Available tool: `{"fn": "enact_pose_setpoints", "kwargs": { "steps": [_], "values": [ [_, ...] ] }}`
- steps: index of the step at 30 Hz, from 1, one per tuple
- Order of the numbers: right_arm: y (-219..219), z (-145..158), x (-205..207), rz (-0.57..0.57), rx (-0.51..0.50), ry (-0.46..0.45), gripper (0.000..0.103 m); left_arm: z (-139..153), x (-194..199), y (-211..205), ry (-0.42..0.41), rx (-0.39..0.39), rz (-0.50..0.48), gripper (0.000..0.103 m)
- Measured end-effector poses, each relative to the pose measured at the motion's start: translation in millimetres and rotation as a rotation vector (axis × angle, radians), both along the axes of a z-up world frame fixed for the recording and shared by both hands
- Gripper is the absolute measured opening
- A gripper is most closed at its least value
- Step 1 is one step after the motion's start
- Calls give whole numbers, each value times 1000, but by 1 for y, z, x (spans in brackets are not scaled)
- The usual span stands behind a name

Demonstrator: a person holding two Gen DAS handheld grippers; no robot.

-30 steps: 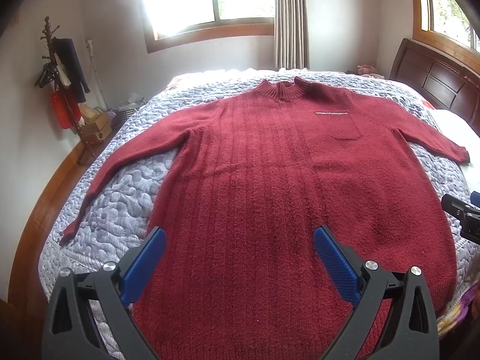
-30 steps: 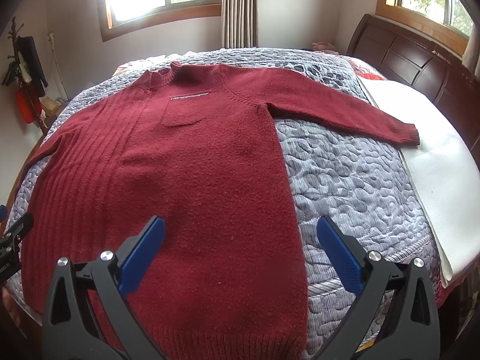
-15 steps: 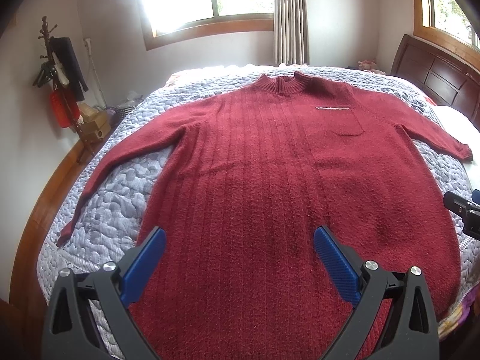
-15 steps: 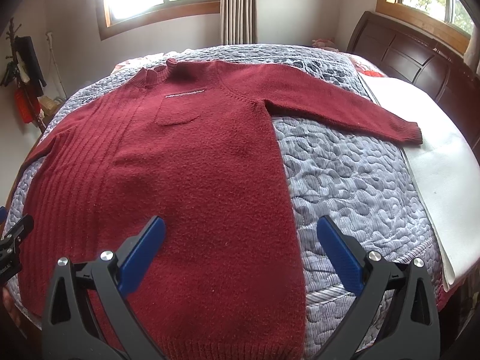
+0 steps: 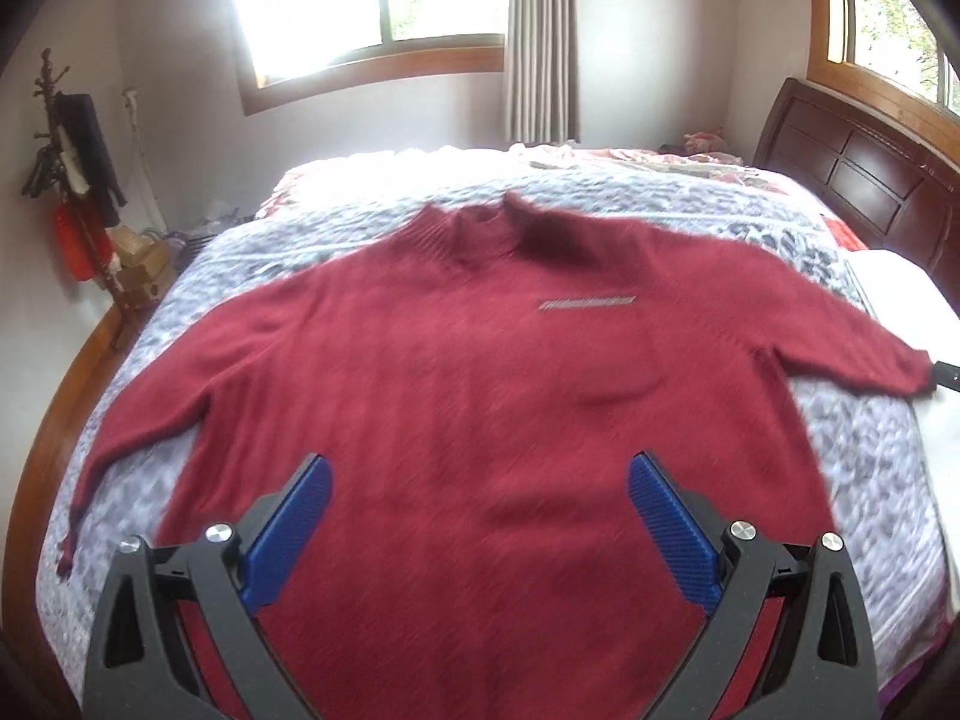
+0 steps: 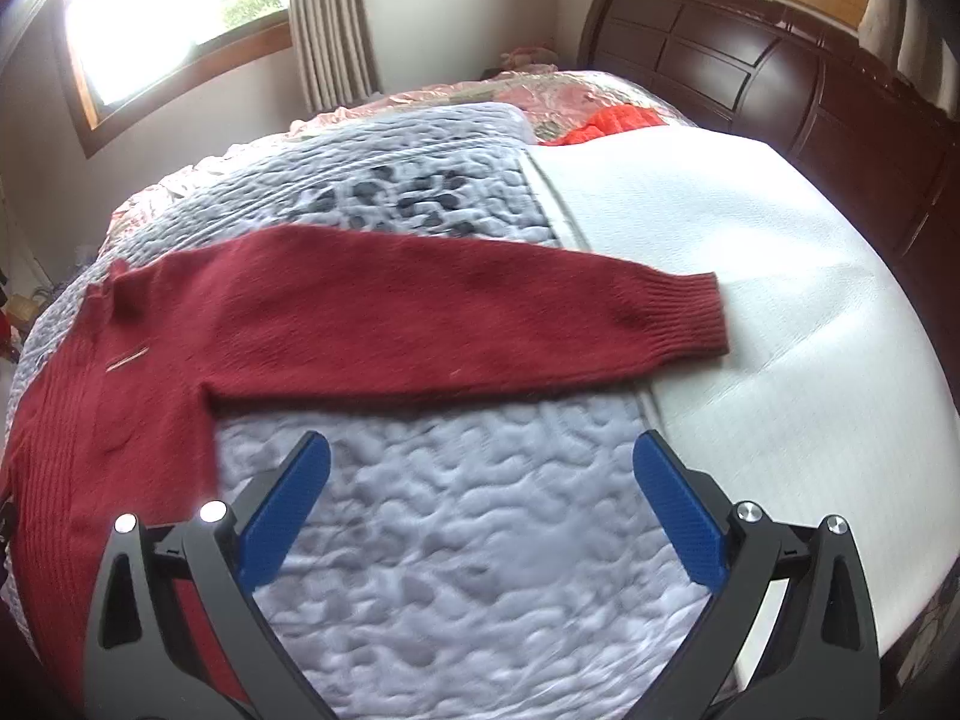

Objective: Fold small clothes
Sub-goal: 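Move the right tool to the sweater sleeve cuff and grasp it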

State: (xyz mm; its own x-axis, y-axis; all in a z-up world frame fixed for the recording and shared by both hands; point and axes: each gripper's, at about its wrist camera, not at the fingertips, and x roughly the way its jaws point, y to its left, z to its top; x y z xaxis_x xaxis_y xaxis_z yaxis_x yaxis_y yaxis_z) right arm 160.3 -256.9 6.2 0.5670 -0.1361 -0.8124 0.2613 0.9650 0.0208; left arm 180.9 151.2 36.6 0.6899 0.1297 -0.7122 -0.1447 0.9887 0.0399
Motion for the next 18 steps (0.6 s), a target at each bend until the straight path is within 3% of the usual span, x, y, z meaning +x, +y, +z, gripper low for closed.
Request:
{"fn": "enact_pose_setpoints", "kwargs": {
  "steps": [4,10,13,18],
  "values": [
    [-69,-19,35,-52,-20,83,100,6,44,-29,-13,-6,-13,99],
    [-143,-50,62,-112,69,154,100,1,80,-56,-11,-8,-29,99],
    [-163,-61,67,-118,162,153,99,-7,90,-58,-6,7,-23,99],
    [-175,-66,73,-126,196,129,100,-23,101,-49,27,16,-2,99]
  ]
}}
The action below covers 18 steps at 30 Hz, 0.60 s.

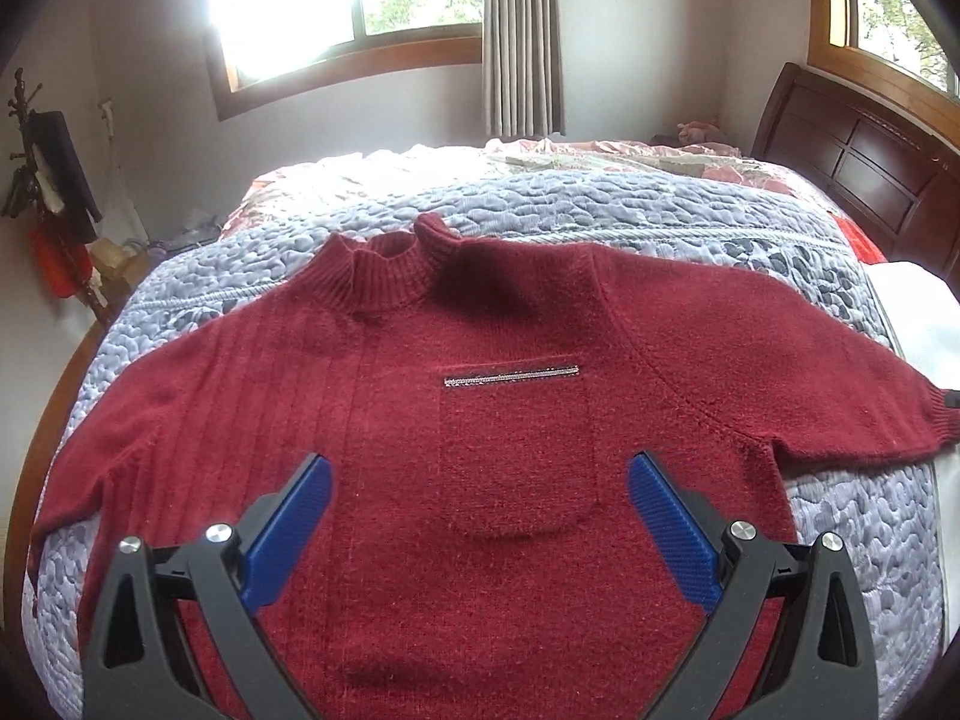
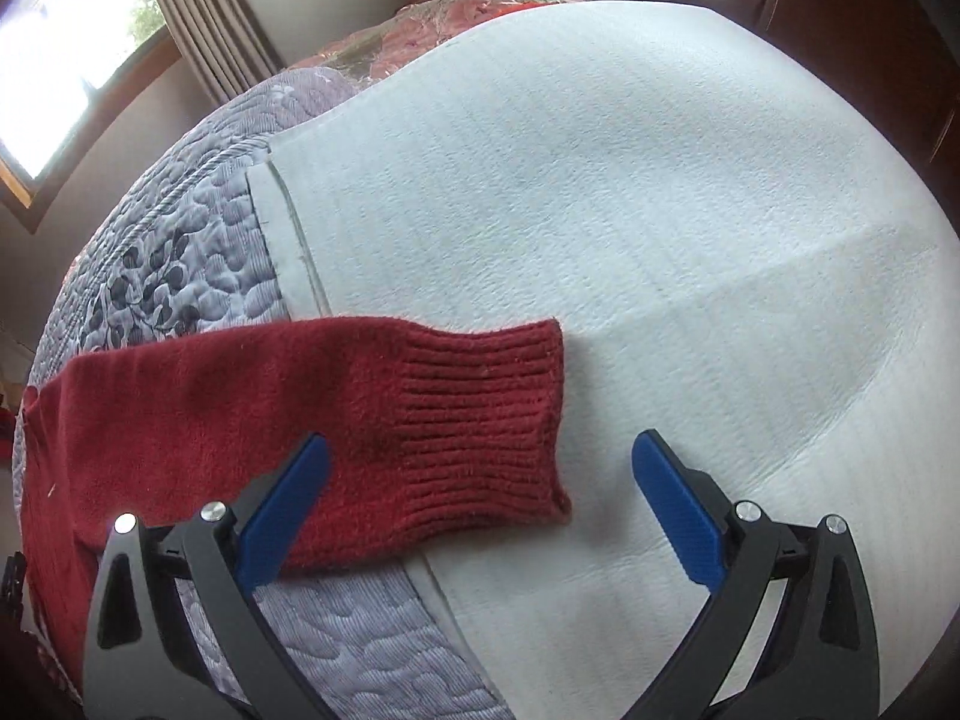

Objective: Fold small clothes
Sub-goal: 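Move the right tool to the sweater sleeve cuff and grasp it, then carry the cuff with the right tool across the sweater front and release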

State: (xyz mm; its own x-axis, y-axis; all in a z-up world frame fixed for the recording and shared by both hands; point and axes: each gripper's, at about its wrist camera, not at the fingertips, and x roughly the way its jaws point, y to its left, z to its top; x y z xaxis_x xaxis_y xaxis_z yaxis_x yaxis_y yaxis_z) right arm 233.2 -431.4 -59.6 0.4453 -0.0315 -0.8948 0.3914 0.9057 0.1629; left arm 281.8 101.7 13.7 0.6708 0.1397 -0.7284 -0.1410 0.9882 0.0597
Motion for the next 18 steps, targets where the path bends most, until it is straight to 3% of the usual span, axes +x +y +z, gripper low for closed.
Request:
{"fn": "enact_pose_setpoints", "kwargs": {
  "steps": [2,3,5,7,8,9,10,12,18],
  "values": [
    [0,1,4,5,2,-11,93,-5,2,6,8,7,13,99],
    [-1,0,6,5,1,-9,80,-6,4,8,11,11,18,99],
    [1,-2,9,11,12,4,65,-9,6,13,14,14,31,99],
    [0,-2,13,11,-8,12,61,-10,7,18,15,17,40,99],
    [2,-2,14,12,-35,23,45,-11,7,21,18,19,45,99],
    [3,-3,17,10,-60,40,22,-12,7,24,19,20,47,99],
    [2,-4,17,5,-70,53,11,-12,6,26,20,22,48,99],
    [0,-1,14,1,-46,35,10,-14,4,32,20,37,53,99],
    [35,39,-3,74,-105,-56,9,-17,-7,63,27,61,86,99]
  ]
}}
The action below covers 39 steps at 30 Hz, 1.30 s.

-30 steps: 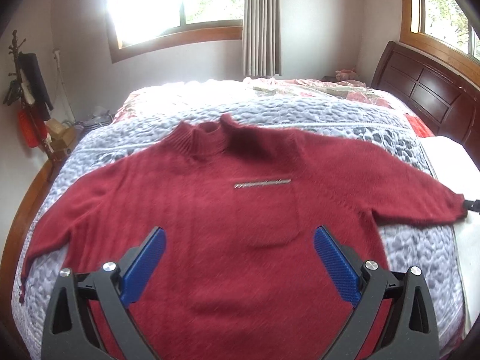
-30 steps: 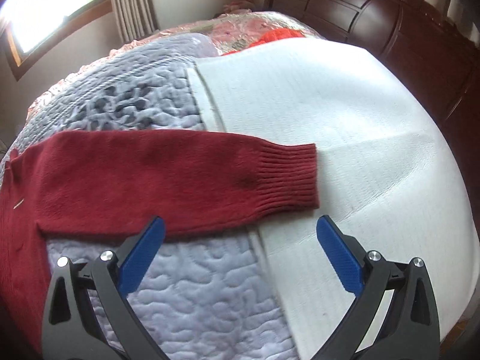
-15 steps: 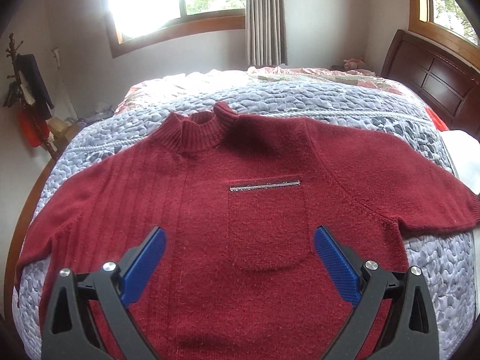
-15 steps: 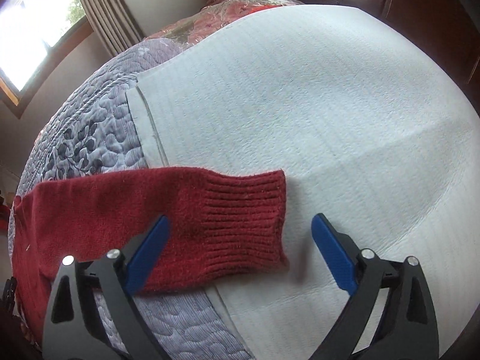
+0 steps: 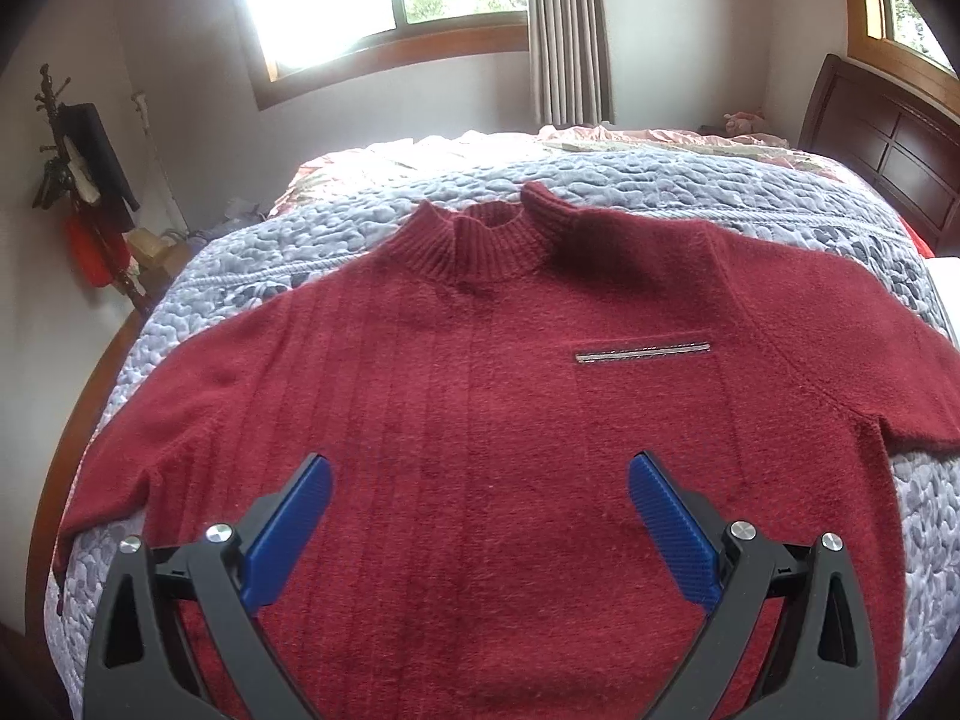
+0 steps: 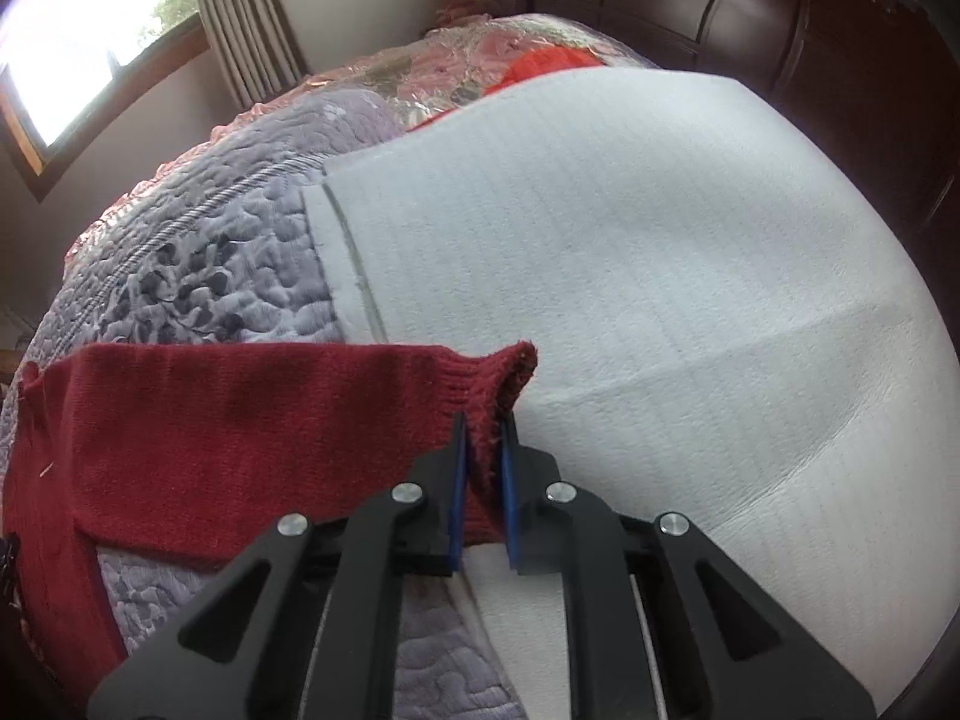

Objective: Fold small clothes
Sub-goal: 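Carry the cuff with the right tool across the sweater front and release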

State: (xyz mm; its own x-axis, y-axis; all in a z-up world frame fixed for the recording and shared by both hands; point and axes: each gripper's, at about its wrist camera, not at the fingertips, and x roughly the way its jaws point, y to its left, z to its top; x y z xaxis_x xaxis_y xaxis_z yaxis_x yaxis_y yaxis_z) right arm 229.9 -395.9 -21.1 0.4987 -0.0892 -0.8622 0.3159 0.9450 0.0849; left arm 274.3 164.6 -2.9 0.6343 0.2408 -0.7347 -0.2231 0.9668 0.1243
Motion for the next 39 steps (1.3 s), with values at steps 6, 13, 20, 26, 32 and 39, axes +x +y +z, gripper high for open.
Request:
{"fn": "enact_pose_setpoints", "kwargs": {
  "steps": [6,13,20,26,32,39],
  "values": [
    [92,48,13,173,-40,-72,8,0,-15,42,6,-6,65,99],
    [240,72,37,449,-37,-118,8,8,-33,87,-1,-8,114,99],
    [395,54,54,720,-11,-111,8,5,-41,114,11,-27,121,99],
    [461,9,69,788,6,-22,9,-5,-44,119,33,-19,108,99],
    [463,-12,69,811,109,17,28,-15,-36,107,56,-39,78,99],
    [407,34,31,773,197,-112,65,-13,-20,61,56,-162,-33,99]
  ]
}}
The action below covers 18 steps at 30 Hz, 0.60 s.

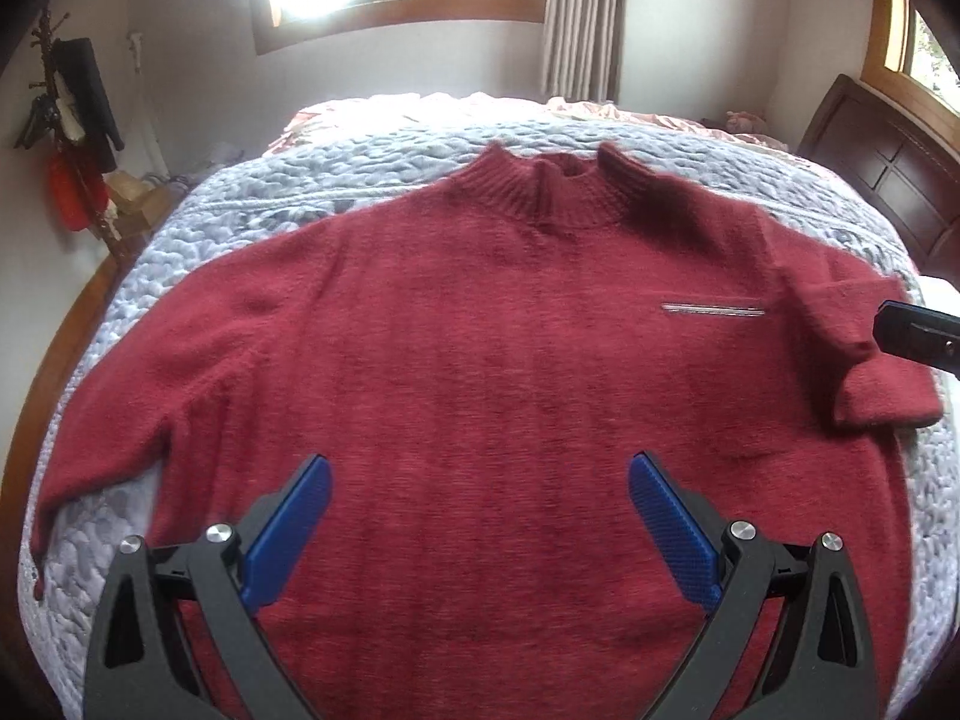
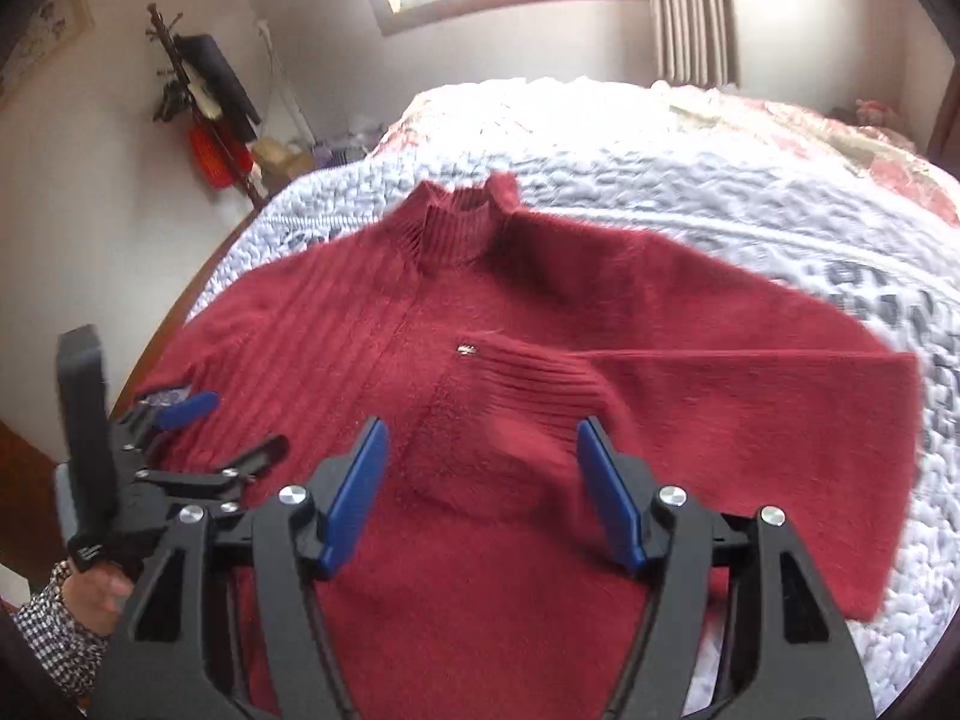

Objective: Fold small clothes
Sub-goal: 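Carry the cuff with the right tool across the sweater front and release, then grasp the folded cuff with the left tool, straighten it, release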

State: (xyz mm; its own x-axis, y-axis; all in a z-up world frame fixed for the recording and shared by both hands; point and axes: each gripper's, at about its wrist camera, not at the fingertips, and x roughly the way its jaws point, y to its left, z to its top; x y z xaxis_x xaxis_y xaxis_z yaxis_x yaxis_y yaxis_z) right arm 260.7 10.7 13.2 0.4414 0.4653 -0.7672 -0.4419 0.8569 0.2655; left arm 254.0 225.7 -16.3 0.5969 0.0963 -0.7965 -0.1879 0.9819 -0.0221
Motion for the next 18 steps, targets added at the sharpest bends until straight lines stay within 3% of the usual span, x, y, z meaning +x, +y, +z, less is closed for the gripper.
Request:
{"fn": "enact_pose_setpoints", "kwargs": {
  "steps": [3,6,10,15,18],
  "values": [
    [-36,12,-15,-32,77,4,65,-3,14,-34,17,-74,-73,99],
    [-66,16,-28,-86,75,-14,65,-13,28,-58,56,-102,-105,99],
    [-96,4,-32,-155,42,9,65,-27,54,-79,104,-154,-97,99],
    [-124,-18,-31,-208,29,40,65,-28,78,-101,110,-153,-93,99],
    [-138,-29,-32,-239,24,50,65,-31,90,-110,122,-139,-87,85]
  ]
}}
